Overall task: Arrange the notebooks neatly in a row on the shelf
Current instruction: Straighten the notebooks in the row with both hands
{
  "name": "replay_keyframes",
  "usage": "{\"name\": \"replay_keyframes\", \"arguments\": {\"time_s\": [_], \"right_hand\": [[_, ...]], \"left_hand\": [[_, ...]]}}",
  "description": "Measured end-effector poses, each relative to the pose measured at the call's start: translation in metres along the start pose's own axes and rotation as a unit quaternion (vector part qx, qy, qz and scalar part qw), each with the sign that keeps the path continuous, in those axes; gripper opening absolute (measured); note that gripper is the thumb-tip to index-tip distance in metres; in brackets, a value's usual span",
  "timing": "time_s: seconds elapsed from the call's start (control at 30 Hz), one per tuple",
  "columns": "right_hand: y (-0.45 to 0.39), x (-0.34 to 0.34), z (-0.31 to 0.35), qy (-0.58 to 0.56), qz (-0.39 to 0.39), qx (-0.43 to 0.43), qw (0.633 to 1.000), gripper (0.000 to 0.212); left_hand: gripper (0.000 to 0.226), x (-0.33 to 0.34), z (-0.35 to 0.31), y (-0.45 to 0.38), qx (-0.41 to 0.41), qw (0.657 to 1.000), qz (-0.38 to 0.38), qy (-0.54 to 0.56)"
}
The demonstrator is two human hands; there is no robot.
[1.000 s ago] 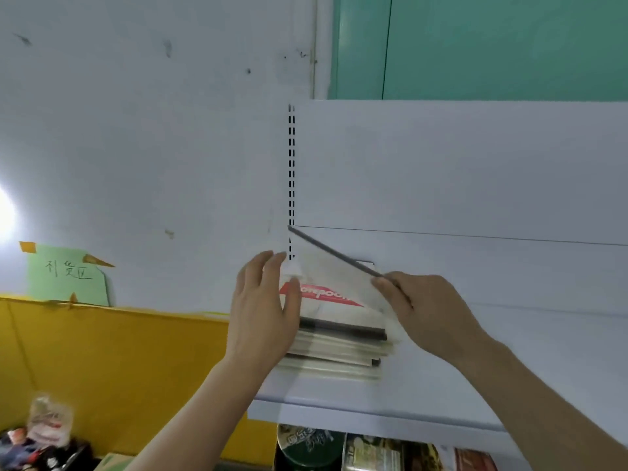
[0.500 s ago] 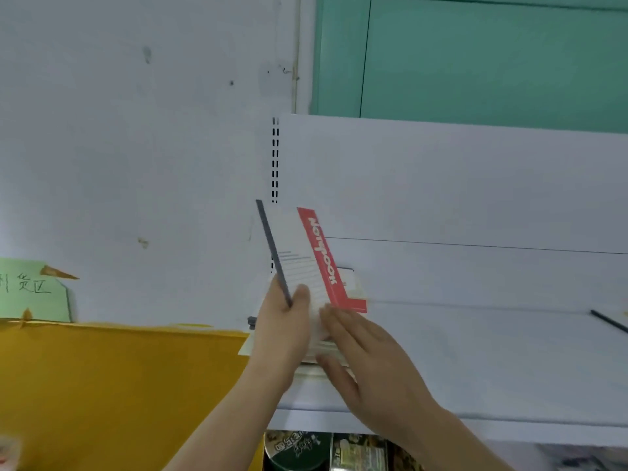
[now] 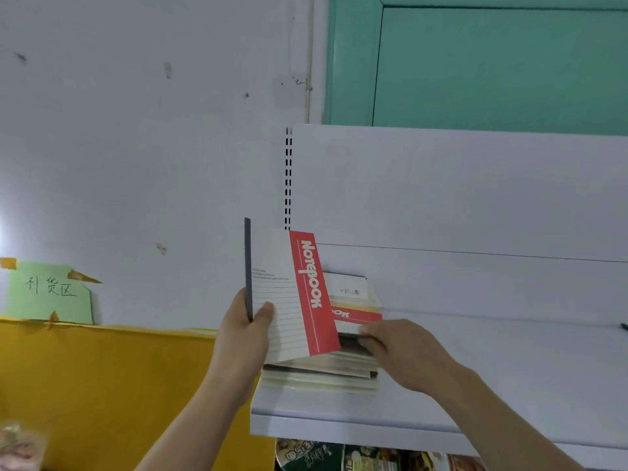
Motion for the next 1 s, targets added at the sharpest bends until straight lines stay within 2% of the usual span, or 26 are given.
{"name": "replay_keyframes", "arguments": {"time_s": [0.1, 0.17, 0.23, 0.3, 0.37, 0.4, 0.47, 0.57, 0.7, 0.8, 0.87, 0.93, 1.0], "right_hand": [[0.003, -0.014, -0.012, -0.010, -0.017, 0.036, 0.999, 0.033], [0.003, -0.021, -0.026, 0.011, -0.059, 0.063, 0.996, 0.036], [0.005, -0.029, -0.038, -0.014, -0.149, 0.101, 0.984, 0.037], [0.013, -0.040, -0.038, -0.077, -0.257, 0.135, 0.954, 0.034], [0.023, -0.053, -0.020, -0.108, -0.342, 0.130, 0.924, 0.026], [0.027, -0.055, -0.006, -0.105, -0.357, 0.111, 0.922, 0.023], [0.030, -0.048, 0.026, -0.092, -0.338, 0.069, 0.934, 0.033], [0.031, -0.021, 0.063, -0.008, -0.303, 0.031, 0.952, 0.043], [0.036, -0.010, 0.075, 0.025, -0.264, 0.030, 0.964, 0.047], [0.043, -0.010, 0.070, 0.036, -0.264, 0.021, 0.964, 0.052], [0.051, -0.005, 0.063, 0.029, -0.260, 0.002, 0.965, 0.053], [0.058, -0.001, 0.050, 0.006, -0.242, 0.018, 0.970, 0.055], [0.064, -0.002, 0.029, -0.003, -0.209, 0.083, 0.974, 0.064]], "left_hand": [[0.020, 0.000, -0.003, 0.001, 0.000, 1.000, 0.005, -0.015], [0.019, 0.001, -0.004, 0.001, 0.003, 1.000, -0.002, -0.012], [0.018, 0.004, -0.004, -0.001, 0.001, 1.000, -0.008, -0.005], [0.020, 0.011, -0.002, -0.001, -0.007, 1.000, 0.001, 0.013], [0.023, 0.021, 0.002, 0.002, -0.019, 0.999, 0.018, 0.031], [0.023, 0.028, 0.003, 0.004, -0.025, 0.998, 0.029, 0.042], [0.024, 0.043, 0.005, 0.010, -0.039, 0.995, 0.058, 0.072], [0.025, 0.063, 0.007, 0.021, -0.083, 0.979, 0.092, 0.161], [0.036, 0.072, 0.012, 0.027, -0.121, 0.959, 0.119, 0.226], [0.022, 0.071, 0.014, 0.026, -0.105, 0.965, 0.107, 0.213], [0.023, 0.072, 0.014, 0.025, -0.095, 0.969, 0.107, 0.202], [0.028, 0.073, 0.013, 0.023, -0.097, 0.968, 0.117, 0.199], [0.029, 0.075, 0.012, 0.022, -0.103, 0.967, 0.133, 0.194]]}}
Point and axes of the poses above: each hand's wrist, its own y-axis away from the middle knuckle, its own x-axis out of the palm, z = x × y, the point moved 2 cm from there along -y, towards the middle knuckle, and after that the axes turned 13 degrees about y, right-handed, at the moved point
